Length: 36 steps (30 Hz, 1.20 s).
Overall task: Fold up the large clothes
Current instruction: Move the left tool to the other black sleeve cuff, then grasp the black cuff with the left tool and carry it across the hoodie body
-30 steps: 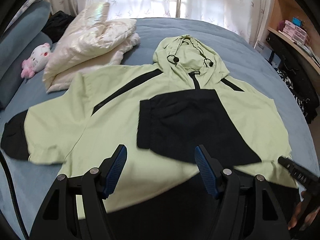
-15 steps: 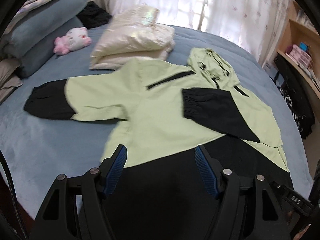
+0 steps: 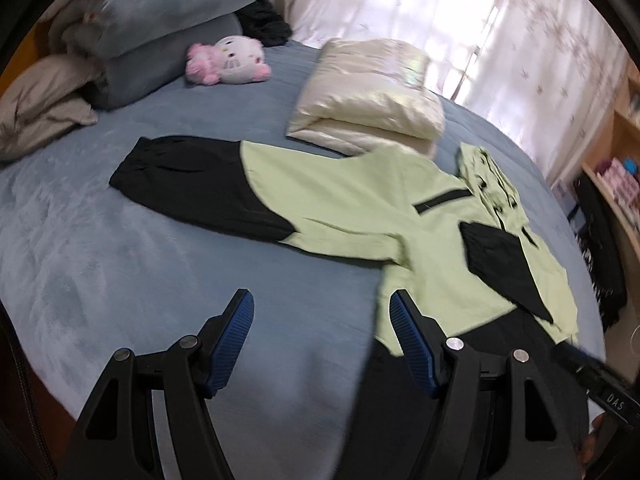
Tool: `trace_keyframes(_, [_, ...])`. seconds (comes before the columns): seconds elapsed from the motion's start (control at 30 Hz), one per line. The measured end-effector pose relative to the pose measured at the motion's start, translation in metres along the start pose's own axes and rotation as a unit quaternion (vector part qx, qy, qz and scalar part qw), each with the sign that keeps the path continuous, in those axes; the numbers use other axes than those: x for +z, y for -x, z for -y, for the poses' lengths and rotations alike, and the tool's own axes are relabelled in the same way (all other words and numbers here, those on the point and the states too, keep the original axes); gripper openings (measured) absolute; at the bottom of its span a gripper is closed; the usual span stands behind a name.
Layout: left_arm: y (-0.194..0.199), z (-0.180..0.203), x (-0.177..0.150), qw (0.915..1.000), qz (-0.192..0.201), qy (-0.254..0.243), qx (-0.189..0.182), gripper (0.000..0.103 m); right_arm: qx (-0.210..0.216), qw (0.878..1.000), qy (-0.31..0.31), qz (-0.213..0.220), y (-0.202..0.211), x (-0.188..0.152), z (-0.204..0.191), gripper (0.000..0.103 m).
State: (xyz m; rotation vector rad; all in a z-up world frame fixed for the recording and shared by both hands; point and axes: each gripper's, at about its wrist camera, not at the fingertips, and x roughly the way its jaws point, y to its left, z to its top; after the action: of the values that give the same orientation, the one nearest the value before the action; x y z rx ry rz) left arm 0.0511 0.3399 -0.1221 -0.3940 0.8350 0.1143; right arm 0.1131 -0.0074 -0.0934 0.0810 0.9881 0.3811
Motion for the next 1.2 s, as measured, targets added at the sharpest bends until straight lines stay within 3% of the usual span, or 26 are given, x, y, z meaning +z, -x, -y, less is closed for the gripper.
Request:
trace_keyframes(0.07, [-0.013, -0.027, 0.007, 0.9994, -0.008, 0.024, -0.022, 0.069, 0.011, 1.000, 0.001, -0.027, -0.022, 0.006, -0.017, 0.048])
trace_keyframes(0.2, [-0.046, -0.079, 0.021, 0.9935, -0.030, 0.082, -0.073, 0.069, -0.009, 0.999, 0.041, -0.029, -0.054, 0.015, -0.057, 0.048])
trace_keyframes(0.43, [-0.107, -0.159, 0.049, 0.9694, -0.051, 0.184, -0.154, 0.069, -0.054, 0.995, 0.085, -0.007, -0.104, 0.038, -0.107, 0.048])
trace_keyframes(0.63, [-0.152, -0.197, 0.067, 0.9491, -0.070, 0.229, -0.205, 0.069, -0.059, 0.995, 0.082, 0.001, -0.139, 0.057, -0.124, 0.048])
trace_keyframes(0.73, [-0.164, -0.205, 0.077, 0.9450, -0.058, 0.240, -0.214, 0.069, -0.055, 0.996, 0.077, 0.004, -0.150, 0.061, -0.126, 0.048])
trace_keyframes(0.8, [-0.169, -0.211, 0.084, 0.9444, -0.041, 0.252, -0.207, 0.062, -0.059, 0.995, 0.077, 0.005, -0.155, 0.062, -0.126, 0.048])
trace_keyframes(0.87, [-0.173, -0.215, 0.085, 0.9492, -0.024, 0.261, -0.175, 0.031, -0.063, 0.995, 0.076, 0.005, -0.157, 0.061, -0.124, 0.048])
trace_keyframes(0.9, [-0.175, -0.216, 0.085, 0.9539, -0.021, 0.259, -0.151, 0.006, -0.066, 0.995, 0.074, 0.004, -0.158, 0.061, -0.122, 0.048])
trace_keyframes(1.0, [-0.173, -0.211, 0.083, 0.9611, -0.005, 0.250, -0.117, 0.004, -0.066, 0.996, 0.055, 0.001, -0.156, 0.061, -0.109, 0.048])
trace_keyframes(1.07, [-0.159, -0.200, 0.091, 0.9705, 0.014, 0.224, -0.087, 0.002, -0.060, 0.997, 0.040, 0.003, -0.151, 0.060, -0.099, 0.048])
trace_keyframes(1.2, [-0.111, -0.149, 0.111, 0.9804, 0.061, 0.168, -0.083, 0.002, -0.050, 0.999, 0.016, 0.009, -0.134, 0.057, -0.077, 0.048])
